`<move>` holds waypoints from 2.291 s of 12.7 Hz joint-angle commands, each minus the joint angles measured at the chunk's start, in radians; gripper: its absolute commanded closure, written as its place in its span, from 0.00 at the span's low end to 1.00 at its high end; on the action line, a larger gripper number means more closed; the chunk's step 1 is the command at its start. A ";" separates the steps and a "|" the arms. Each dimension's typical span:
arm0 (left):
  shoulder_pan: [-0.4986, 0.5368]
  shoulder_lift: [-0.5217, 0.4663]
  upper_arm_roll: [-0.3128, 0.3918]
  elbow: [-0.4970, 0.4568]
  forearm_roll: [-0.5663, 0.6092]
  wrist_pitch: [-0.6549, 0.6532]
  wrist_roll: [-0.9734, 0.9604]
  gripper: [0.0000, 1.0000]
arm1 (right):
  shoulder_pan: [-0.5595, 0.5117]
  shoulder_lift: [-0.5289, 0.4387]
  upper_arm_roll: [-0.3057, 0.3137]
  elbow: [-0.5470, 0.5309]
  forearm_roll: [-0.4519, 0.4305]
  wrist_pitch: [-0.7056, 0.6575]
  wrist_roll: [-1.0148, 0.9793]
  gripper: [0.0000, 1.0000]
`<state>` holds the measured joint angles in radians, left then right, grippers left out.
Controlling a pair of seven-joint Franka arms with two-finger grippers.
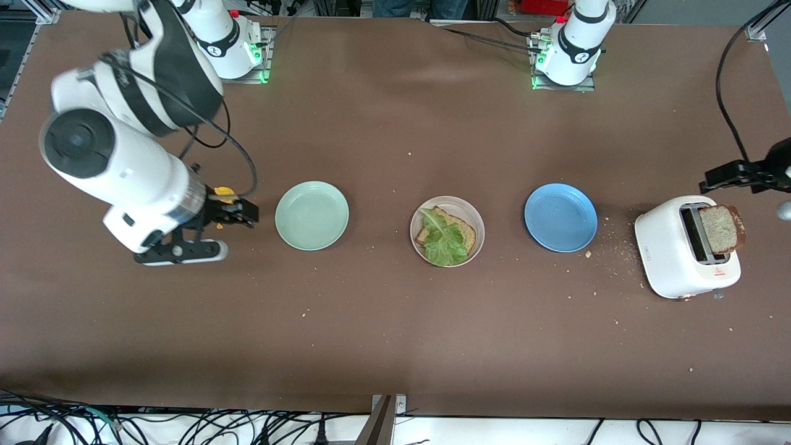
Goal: Make sandwich in beige plate with both arms
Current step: 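Raise the right gripper and draw it back beside the yellow bottle, then grasp the toaster bread slice with the left gripper and lift it, then carry the bread slice with the left gripper over the beige plate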
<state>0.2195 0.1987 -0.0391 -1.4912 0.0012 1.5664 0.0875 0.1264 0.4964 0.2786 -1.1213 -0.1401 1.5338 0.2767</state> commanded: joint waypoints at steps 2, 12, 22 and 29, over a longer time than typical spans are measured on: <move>0.129 0.103 -0.008 0.028 0.020 0.004 0.000 0.00 | 0.002 -0.071 -0.042 -0.029 -0.012 -0.044 -0.060 0.00; 0.113 0.287 -0.016 0.020 0.200 0.139 0.112 0.22 | -0.005 -0.289 -0.249 -0.243 0.091 -0.026 -0.237 0.01; 0.172 0.240 -0.018 0.061 0.148 0.133 0.202 1.00 | -0.064 -0.438 -0.292 -0.419 0.083 0.063 -0.260 0.00; 0.170 0.148 -0.024 0.243 -0.100 -0.150 0.187 1.00 | -0.064 -0.421 -0.292 -0.416 0.083 0.064 -0.260 0.00</move>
<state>0.3864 0.3913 -0.0602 -1.2577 -0.0233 1.4648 0.2627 0.0663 0.0972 -0.0146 -1.5129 -0.0687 1.5839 0.0304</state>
